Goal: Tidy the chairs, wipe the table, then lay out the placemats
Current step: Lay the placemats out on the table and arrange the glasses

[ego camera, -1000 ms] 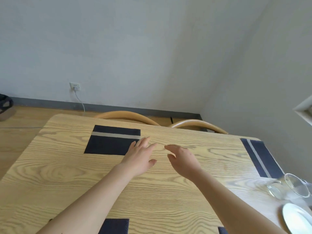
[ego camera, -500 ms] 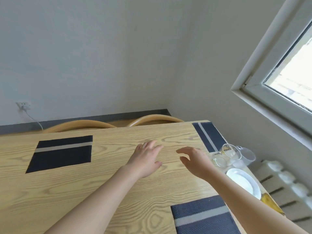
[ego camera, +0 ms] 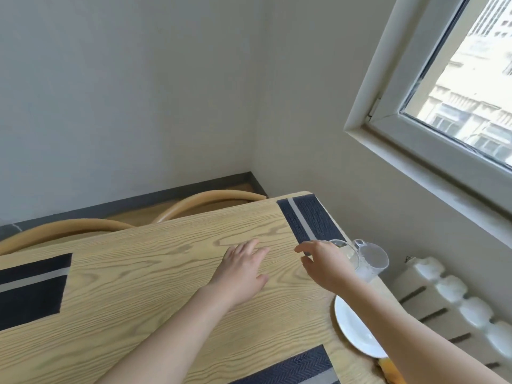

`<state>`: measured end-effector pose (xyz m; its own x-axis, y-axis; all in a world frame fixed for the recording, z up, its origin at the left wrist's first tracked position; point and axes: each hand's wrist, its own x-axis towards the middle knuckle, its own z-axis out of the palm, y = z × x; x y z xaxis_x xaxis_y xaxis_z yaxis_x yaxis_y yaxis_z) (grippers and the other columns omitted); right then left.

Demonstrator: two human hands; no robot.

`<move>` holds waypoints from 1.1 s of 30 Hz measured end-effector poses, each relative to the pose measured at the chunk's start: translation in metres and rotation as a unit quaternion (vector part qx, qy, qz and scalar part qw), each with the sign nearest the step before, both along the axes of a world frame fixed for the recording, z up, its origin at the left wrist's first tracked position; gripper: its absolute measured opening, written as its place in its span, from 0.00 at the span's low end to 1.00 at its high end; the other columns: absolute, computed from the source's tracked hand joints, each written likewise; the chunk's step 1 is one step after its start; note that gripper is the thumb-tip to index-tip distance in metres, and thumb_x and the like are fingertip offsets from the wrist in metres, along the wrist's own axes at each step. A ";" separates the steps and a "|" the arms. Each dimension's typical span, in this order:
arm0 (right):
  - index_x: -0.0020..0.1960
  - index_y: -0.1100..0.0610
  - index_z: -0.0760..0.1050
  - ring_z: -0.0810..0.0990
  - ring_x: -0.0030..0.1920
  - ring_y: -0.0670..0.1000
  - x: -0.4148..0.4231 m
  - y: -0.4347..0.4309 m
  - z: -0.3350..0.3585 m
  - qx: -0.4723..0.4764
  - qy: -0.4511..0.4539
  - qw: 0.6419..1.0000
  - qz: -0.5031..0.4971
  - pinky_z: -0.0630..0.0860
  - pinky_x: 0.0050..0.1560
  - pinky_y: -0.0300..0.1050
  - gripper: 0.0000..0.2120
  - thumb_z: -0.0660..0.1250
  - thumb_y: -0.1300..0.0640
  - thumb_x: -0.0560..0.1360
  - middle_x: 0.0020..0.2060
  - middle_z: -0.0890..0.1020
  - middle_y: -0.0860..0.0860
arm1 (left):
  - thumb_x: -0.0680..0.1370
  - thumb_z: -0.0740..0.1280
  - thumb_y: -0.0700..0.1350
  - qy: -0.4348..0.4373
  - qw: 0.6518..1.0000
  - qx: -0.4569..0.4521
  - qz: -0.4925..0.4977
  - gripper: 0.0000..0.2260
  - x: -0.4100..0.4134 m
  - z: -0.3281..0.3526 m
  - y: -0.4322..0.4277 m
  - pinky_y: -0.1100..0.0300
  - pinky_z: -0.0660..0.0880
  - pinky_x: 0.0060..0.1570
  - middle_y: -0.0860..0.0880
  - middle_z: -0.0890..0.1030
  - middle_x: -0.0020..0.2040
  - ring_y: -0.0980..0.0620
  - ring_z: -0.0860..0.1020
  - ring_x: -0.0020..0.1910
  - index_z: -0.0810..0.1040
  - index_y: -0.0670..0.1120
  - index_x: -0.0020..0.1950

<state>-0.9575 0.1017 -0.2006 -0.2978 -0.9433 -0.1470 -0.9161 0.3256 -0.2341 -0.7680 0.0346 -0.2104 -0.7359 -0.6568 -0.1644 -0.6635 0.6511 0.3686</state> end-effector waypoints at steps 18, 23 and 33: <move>0.78 0.61 0.44 0.45 0.76 0.62 -0.030 -0.105 -0.109 0.138 -0.093 0.969 -0.183 0.55 0.73 0.55 0.34 0.55 0.62 0.77 0.76 0.46 0.64 | 0.80 0.61 0.52 -0.029 0.997 0.046 0.053 0.28 -0.051 -0.082 -0.053 0.53 0.49 0.74 0.51 0.52 0.78 0.50 0.52 0.76 0.54 0.54 0.77; 0.78 0.62 0.45 0.47 0.76 0.62 -0.021 -0.113 -0.115 0.230 -0.078 0.950 -0.196 0.52 0.74 0.57 0.33 0.55 0.59 0.77 0.76 0.47 0.65 | 0.80 0.61 0.52 -0.027 0.997 0.050 0.059 0.28 -0.049 -0.086 -0.057 0.52 0.49 0.74 0.51 0.52 0.78 0.50 0.52 0.76 0.54 0.54 0.77; 0.65 0.60 0.67 0.67 0.65 0.59 -0.004 -0.095 -0.117 0.127 0.028 0.991 -0.044 0.66 0.66 0.49 0.20 0.58 0.62 0.74 0.63 0.71 0.59 | 0.79 0.61 0.52 -0.033 0.996 0.040 0.077 0.28 -0.034 -0.090 -0.062 0.51 0.50 0.74 0.50 0.53 0.78 0.49 0.53 0.76 0.55 0.54 0.77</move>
